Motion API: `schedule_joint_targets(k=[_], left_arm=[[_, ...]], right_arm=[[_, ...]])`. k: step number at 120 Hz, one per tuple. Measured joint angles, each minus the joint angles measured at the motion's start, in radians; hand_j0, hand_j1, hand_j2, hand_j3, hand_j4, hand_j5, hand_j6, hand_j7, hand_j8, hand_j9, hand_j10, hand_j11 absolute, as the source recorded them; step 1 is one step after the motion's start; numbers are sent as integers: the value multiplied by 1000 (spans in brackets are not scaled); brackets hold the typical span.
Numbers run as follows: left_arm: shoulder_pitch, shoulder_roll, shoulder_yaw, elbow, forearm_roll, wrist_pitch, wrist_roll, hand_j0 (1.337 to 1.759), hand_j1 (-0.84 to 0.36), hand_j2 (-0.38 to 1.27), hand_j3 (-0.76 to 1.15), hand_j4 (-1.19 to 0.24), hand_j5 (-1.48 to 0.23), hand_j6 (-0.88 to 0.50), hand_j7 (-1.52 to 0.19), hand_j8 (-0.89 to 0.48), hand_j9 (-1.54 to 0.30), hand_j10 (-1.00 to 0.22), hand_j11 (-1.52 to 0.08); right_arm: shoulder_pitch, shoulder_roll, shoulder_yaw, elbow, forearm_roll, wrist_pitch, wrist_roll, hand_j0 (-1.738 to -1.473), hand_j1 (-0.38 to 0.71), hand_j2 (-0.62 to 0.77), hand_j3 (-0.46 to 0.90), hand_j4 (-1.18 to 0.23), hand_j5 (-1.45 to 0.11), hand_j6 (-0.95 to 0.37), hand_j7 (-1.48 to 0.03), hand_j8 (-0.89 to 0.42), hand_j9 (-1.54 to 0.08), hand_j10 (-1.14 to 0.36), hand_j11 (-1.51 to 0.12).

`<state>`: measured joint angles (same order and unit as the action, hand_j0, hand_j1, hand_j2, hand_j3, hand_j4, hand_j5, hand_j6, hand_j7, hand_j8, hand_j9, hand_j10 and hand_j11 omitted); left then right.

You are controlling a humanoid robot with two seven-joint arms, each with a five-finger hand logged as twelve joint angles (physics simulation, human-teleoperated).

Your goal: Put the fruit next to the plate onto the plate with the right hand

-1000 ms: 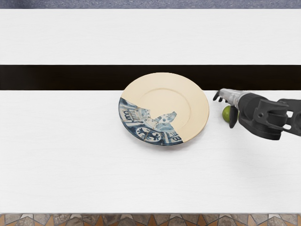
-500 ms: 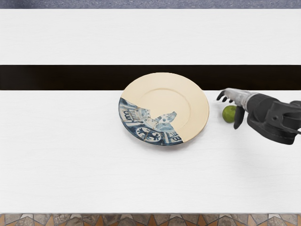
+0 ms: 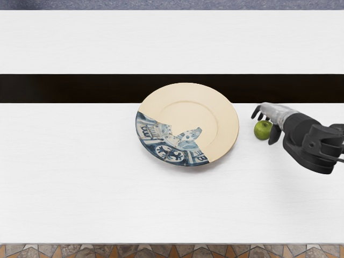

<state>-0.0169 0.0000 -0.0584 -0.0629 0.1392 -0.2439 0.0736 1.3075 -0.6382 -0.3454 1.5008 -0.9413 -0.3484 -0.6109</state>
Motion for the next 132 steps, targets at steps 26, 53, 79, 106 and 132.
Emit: schedule_joint_targets(k=[26,53,79,106,132], left_arm=[[0,0,0,0,0,0,0,1658,349,0,0,-1,0,-1,0,-1,0,0,0],[0,0,0,0,0,0,0,1658,349,0,0,-1,0,-1,0,-1,0,0,0],[0,0,0,0,0,0,0,1658,349,0,0,-1,0,-1,0,-1,0,0,0],[0,0,0,0,0,0,0,1658,349,0,0,-1,0,-1,0,-1,0,0,0],[0,0,0,0,0,0,0,1658,349,0,0,-1,0,-1,0,-1,0,0,0]], right_arm=[[-8,5,-7,-8,1,-1,0,-1658,171,-84,0,-437,-565,-438,-565,-437,-565,-436,-565],[-10,4,-9,-10,1,-1,0,-1657,242,-33,0,-520,-681,-419,-677,-520,-681,-520,-681],[-10,0,-3,-10,2,0,1,-1654,242,38,0,-563,-777,-418,-763,-525,-779,-576,-780],[-2,-23,24,-10,3,-1,1,-1654,242,144,0,-609,-831,-470,-820,-582,-833,-622,-835],[13,-39,61,-9,3,-3,0,-1652,239,158,0,-592,-897,-460,-879,-565,-896,-665,-898]])
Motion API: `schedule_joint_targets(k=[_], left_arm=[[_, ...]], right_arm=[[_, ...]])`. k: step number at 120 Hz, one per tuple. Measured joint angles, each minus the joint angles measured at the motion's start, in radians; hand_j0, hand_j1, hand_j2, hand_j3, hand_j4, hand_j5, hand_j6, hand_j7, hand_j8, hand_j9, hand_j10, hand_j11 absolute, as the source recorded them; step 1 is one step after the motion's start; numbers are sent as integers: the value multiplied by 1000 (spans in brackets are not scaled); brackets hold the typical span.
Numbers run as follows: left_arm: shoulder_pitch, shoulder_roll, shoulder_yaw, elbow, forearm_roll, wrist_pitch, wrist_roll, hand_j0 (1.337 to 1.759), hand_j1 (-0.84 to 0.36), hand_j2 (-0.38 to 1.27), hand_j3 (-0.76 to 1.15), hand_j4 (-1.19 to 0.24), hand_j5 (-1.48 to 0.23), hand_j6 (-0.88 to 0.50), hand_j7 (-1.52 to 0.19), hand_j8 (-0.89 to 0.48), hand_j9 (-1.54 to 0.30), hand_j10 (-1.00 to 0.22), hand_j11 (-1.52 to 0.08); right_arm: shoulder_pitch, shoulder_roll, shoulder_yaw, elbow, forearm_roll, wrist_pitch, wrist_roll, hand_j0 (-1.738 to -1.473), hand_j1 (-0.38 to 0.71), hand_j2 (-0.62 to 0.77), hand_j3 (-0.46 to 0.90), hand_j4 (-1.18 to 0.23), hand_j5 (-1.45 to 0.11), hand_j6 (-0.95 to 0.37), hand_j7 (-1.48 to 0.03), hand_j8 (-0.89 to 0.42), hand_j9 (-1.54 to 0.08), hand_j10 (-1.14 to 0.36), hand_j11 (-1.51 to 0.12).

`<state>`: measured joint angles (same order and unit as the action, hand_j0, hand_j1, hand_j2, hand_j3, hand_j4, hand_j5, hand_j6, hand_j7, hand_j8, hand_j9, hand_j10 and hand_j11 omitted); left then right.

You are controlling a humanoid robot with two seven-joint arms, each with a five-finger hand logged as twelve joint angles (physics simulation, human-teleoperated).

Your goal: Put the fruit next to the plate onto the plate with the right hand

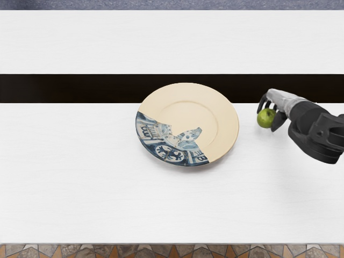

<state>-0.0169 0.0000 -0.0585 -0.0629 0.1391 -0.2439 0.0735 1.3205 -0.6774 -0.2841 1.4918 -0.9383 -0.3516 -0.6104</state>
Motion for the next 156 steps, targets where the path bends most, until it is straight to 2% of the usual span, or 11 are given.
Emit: schedule_joint_targets(k=[40,84,104,115,150,153,156], left_arm=[[0,0,0,0,0,0,0,1658,349,0,0,-1,0,-1,0,-1,0,0,0],[0,0,0,0,0,0,0,1658,349,0,0,-1,0,-1,0,-1,0,0,0],[0,0,0,0,0,0,0,1658,349,0,0,-1,0,-1,0,-1,0,0,0],[0,0,0,0,0,0,0,1658,349,0,0,-1,0,-1,0,-1,0,0,0],[0,0,0,0,0,0,0,1658,349,0,0,-1,0,-1,0,-1,0,0,0],[0,0,0,0,0,0,0,1658,349,0,0,-1,0,-1,0,-1,0,0,0],[0,0,0,0,0,0,0,1658,349,0,0,-1,0,-1,0,-1,0,0,0]], right_arm=[[65,12,39,3,2,-23,-1,-1649,220,107,-1,-550,-984,-434,-943,-531,-964,-712,-965],[97,165,67,2,8,-22,1,-1649,208,107,0,-546,-1005,-432,-951,-539,-986,-709,-990],[92,221,90,-3,9,-22,1,-1650,201,96,0,-549,-1009,-442,-950,-539,-990,-703,-996],[69,237,87,-20,4,-24,0,-1649,190,58,0,-548,-1010,-444,-950,-538,-991,-704,-996],[18,287,81,-61,0,-25,0,-1648,196,63,0,-547,-1005,-443,-946,-540,-985,-703,-988],[15,289,81,-65,0,-25,0,-1648,189,62,0,-547,-985,-441,-927,-536,-966,-690,-969],[13,291,83,-70,0,-28,0,-1649,143,52,0,-498,-890,-404,-839,-488,-873,-624,-875]])
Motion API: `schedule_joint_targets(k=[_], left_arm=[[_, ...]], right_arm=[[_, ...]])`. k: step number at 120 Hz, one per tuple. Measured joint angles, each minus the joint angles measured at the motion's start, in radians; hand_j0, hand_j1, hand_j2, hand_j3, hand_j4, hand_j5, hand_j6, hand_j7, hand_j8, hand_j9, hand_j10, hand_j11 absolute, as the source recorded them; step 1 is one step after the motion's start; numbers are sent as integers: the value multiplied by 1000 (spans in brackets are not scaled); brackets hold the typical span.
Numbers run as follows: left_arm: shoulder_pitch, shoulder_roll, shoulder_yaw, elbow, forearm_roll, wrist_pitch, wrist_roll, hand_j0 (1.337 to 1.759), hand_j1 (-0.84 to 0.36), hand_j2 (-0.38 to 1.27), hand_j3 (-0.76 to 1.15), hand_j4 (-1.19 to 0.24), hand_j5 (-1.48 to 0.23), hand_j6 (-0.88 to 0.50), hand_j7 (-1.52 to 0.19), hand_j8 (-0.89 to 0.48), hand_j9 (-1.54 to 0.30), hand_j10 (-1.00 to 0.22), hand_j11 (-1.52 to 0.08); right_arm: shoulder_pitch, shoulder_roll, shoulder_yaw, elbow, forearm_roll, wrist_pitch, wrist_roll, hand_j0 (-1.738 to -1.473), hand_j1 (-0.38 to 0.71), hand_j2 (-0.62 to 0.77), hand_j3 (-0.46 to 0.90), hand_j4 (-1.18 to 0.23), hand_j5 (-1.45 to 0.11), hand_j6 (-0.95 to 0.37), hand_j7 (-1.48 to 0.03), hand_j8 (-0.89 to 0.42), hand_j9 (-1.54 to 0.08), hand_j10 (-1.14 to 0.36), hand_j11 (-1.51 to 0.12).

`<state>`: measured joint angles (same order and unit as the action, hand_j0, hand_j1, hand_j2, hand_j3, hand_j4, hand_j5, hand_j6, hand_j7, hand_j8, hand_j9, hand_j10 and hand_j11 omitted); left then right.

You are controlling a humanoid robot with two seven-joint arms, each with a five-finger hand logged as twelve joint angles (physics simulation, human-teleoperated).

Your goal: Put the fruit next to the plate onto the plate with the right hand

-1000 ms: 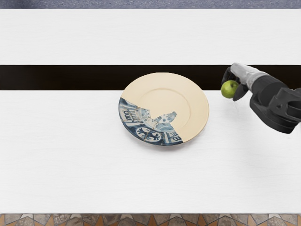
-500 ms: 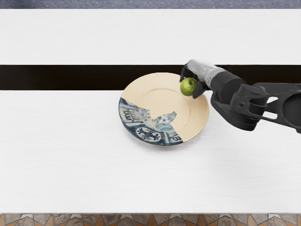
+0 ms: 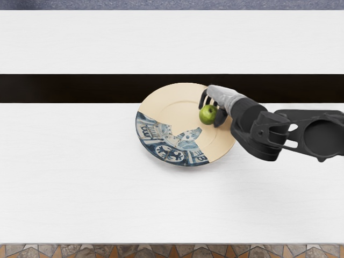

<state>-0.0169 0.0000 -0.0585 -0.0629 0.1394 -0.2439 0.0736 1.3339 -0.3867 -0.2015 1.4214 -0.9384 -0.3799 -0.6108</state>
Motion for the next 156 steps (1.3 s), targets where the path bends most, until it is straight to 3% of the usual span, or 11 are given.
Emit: schedule_joint_targets(k=[19,30,45,56,69,94,118,156], left_arm=[[0,0,0,0,0,0,0,1658,349,0,0,0,0,-1,0,-1,0,0,0],[0,0,0,0,0,0,0,1658,349,0,0,0,0,-1,0,-1,0,0,0],[0,0,0,0,0,0,0,1658,349,0,0,0,0,-1,0,-1,0,0,0],[0,0,0,0,0,0,0,1658,349,0,0,0,0,-1,0,-1,0,0,0],[0,0,0,0,0,0,0,1658,349,0,0,0,0,-1,0,-1,0,0,0],[0,0,0,0,0,0,0,1658,349,0,0,0,0,-1,0,-1,0,0,0],[0,0,0,0,0,0,0,1658,349,0,0,0,0,-1,0,-1,0,0,0],[-2,0,0,0,0,0,0,1658,349,0,0,0,0,-1,0,-1,0,0,0]], right_arm=[[-3,6,6,-24,0,-21,0,-1654,-104,22,0,-246,-431,-203,-407,-242,-423,-304,-424],[-2,5,28,-27,3,-24,0,-1656,-181,13,0,-168,-288,-141,-273,-166,-283,-205,-284],[-58,-27,214,-1,11,-4,0,-1657,-243,5,0,-105,-173,-91,-164,-104,-170,-125,-170],[-177,-64,465,31,23,121,0,-1657,-270,2,0,-77,-123,-69,-118,-77,-122,-90,-122],[-332,-95,805,40,130,410,0,-1658,-290,-1,0,-57,-87,-53,-83,-57,-86,-64,-86],[-505,-145,1133,9,386,741,0,-1658,-308,-3,0,-37,-53,-36,-51,-37,-52,-40,-52],[-583,-184,1229,-49,518,922,0,-1658,-315,-4,0,-30,-41,-30,-40,-30,-41,-31,-41],[-609,-199,1241,-82,556,965,0,-1658,-318,-4,0,-27,-35,-27,-35,-27,-35,-27,-35]])
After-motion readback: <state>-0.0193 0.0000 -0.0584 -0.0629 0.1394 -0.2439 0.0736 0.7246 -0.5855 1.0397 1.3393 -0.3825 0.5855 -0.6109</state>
